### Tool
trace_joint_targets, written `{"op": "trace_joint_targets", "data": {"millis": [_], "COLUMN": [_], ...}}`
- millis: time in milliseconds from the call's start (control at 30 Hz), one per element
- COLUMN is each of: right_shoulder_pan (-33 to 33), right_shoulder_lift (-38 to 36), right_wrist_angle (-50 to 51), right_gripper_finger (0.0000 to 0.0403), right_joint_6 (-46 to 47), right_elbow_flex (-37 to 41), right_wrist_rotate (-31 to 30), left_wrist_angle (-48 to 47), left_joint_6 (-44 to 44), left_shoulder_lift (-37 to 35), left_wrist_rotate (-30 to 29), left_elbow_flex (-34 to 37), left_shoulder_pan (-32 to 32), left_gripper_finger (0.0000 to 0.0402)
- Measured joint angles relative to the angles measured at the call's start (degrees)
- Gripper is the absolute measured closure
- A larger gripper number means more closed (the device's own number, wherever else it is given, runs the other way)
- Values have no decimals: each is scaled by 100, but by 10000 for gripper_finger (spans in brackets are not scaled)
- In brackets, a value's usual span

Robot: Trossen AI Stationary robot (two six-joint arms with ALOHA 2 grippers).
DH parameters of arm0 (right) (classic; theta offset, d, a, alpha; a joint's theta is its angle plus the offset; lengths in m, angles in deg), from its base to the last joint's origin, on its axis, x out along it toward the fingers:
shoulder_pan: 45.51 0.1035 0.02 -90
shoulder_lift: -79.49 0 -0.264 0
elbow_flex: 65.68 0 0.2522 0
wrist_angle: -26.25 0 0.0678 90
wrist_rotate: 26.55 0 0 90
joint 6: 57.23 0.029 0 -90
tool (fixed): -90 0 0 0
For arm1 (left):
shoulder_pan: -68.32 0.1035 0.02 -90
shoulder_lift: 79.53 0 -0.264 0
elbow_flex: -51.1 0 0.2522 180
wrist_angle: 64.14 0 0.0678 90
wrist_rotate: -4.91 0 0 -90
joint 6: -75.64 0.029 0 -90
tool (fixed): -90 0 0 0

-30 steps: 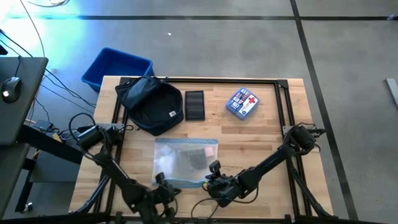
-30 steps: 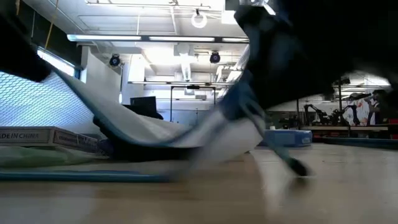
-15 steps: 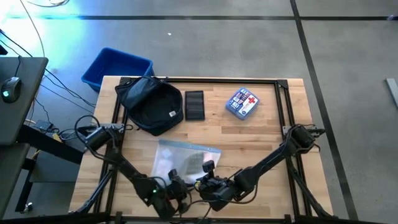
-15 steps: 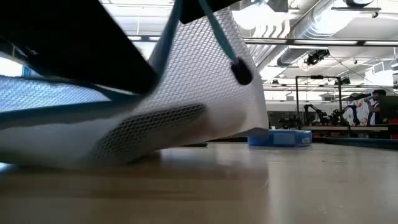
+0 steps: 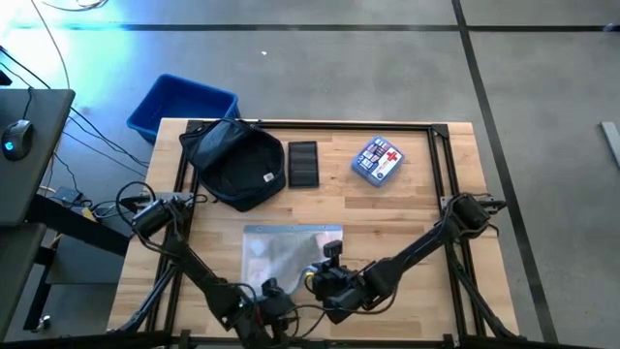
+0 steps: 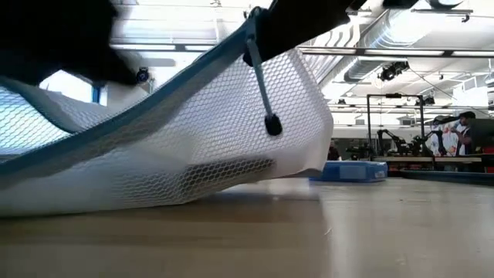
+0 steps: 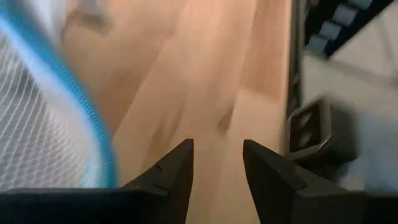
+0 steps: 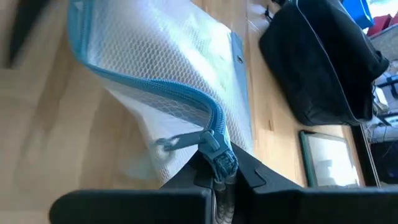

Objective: Unpack backpack
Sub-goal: Close the transparent zip bag

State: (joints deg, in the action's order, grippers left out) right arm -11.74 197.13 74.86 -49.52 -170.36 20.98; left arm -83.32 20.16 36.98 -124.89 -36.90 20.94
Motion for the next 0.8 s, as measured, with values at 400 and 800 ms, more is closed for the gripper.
{"op": "trace_joint_targets", "data": {"millis": [400, 800], "right_shoulder_pan": [35, 127], "right_shoulder_lift": [4, 7], "right_wrist_angle": [-71, -190], "right_gripper_finger": [403, 403], "right_joint_6": [31, -15], "right_elbow_flex": [0, 0], "right_wrist_rotate": [64, 97], "left_wrist_angle": [610, 169], "left_joint_6": [176, 1074], "left_shoulder_lift": [592, 332], "left_wrist_rotate": [-909, -1408], "left_elbow_flex": [41, -18], "left_shoulder_pan": [534, 661], "left_gripper_finger": [268, 249]}}
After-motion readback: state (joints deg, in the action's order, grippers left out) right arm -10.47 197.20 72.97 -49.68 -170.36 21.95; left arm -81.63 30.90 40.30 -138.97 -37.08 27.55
